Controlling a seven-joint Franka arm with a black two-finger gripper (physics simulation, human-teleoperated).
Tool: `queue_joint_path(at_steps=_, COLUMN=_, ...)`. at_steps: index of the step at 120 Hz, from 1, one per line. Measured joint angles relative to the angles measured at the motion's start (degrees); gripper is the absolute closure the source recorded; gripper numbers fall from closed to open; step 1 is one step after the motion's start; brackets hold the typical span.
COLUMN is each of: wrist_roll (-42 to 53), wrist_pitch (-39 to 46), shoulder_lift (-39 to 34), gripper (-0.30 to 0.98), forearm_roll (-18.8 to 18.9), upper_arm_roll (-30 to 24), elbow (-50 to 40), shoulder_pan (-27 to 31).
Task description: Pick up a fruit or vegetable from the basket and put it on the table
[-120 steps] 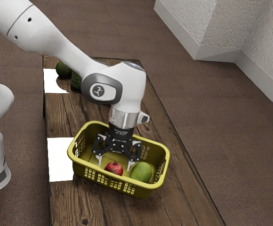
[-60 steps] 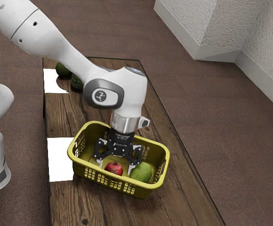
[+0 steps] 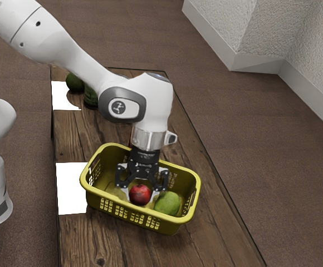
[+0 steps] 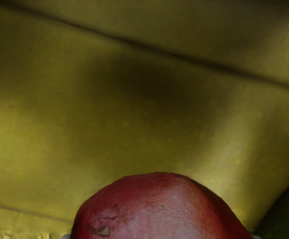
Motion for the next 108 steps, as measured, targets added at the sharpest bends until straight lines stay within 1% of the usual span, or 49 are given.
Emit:
queue_joint_path(at_steps=7, wrist_roll=-0.2, wrist_pitch=-0.1, shoulder_lift=-3.1, gripper=0.46, forearm_roll=1.3, upper_arm_roll=0.0, elbow=0.5, shoulder_pan=-0.2)
queue_joint_path(at_steps=10, wrist_roll=-0.3, wrist_pitch=-0.1, shoulder_lift=-4.4, gripper=0.45, forearm_roll=2.1, upper_arm_roll=0.0, elbow=1.1, shoulder_pan=-0.5)
queue_joint_path(at_steps=14, wrist_roll=-0.6, wrist_pitch=-0.2, shoulder_lift=-6.0, gripper=0.41, forearm_roll=3.4, upper_arm_roll=-0.1, elbow=2.6, shoulder_pan=-1.7)
queue_joint_path(at_steps=20, wrist_roll=-1.1, wrist_pitch=-0.2, shoulder_lift=-7.7, gripper=0.39, forearm_roll=5.2, upper_arm_roll=-0.8, elbow=5.9, shoulder_pan=-4.9)
queue_joint_path(at_steps=28, wrist_roll=-2.3, wrist_pitch=-0.3, shoulder_lift=-8.2, gripper=0.36, forearm_roll=6.7, upper_arm_roll=-2.9, elbow=10.5, shoulder_pan=-10.0)
queue_joint_path(at_steps=34, wrist_roll=-3.2, wrist_pitch=-0.3, shoulder_lift=-6.6, gripper=0.36, forearm_roll=7.2, upper_arm_roll=-4.2, elbow=13.8, shoulder_pan=-13.1)
queue_joint_path(at_steps=40, wrist_roll=-4.0, wrist_pitch=-0.3, shoulder_lift=-1.6, gripper=0.35, forearm_roll=7.5, upper_arm_roll=-4.8, elbow=19.3, shoulder_pan=-16.2)
queue_joint_path(at_steps=46, wrist_roll=-4.8, wrist_pitch=-0.3, shoulder_lift=2.6, gripper=0.36, forearm_roll=7.6, upper_arm_roll=-5.8, elbow=23.3, shoulder_pan=-17.5)
queue_joint_path(at_steps=64, wrist_roll=-6.6, wrist_pitch=-0.2, shoulder_lift=9.1, gripper=0.36, forearm_roll=6.5, upper_arm_roll=-6.5, elbow=27.3, shoulder_pan=-18.0)
queue_joint_path(at_steps=68, wrist_roll=-7.0, wrist_pitch=-0.2, shoulder_lift=9.7, gripper=0.28, forearm_roll=6.0, upper_arm_roll=-6.5, elbow=27.6, shoulder_pan=-18.0)
queue_joint_path(at_steps=78, wrist_roll=-7.7, wrist_pitch=0.0, shoulder_lift=9.7, gripper=0.16, forearm_roll=4.6, upper_arm_roll=-6.5, elbow=27.9, shoulder_pan=-17.6)
queue_joint_path(at_steps=88, wrist_roll=-8.3, wrist_pitch=0.0, shoulder_lift=9.3, gripper=0.09, forearm_roll=3.9, upper_arm_roll=-6.5, elbow=27.9, shoulder_pan=-17.5)
queue_joint_path(at_steps=96, wrist_roll=-8.8, wrist_pitch=0.0, shoulder_lift=7.4, gripper=0.06, forearm_roll=3.8, upper_arm_roll=-5.9, elbow=27.8, shoulder_pan=-17.2)
queue_joint_path(at_steps=99, wrist_roll=-9.0, wrist_pitch=-0.6, shoulder_lift=6.9, gripper=0.05, forearm_roll=3.8, upper_arm_roll=-5.6, elbow=30.0, shoulder_pan=-16.4)
queue_joint_path(at_steps=102, wrist_roll=-9.6, wrist_pitch=-3.0, shoulder_lift=6.7, gripper=0.04, forearm_roll=4.6, upper_arm_roll=-5.2, elbow=35.0, shoulder_pan=-15.7)
queue_joint_path(at_steps=108, wrist_roll=-11.9, wrist_pitch=-10.8, shoulder_lift=5.5, gripper=0.03, forearm_roll=7.0, upper_arm_roll=-3.3, elbow=45.0, shoulder_pan=-13.6)
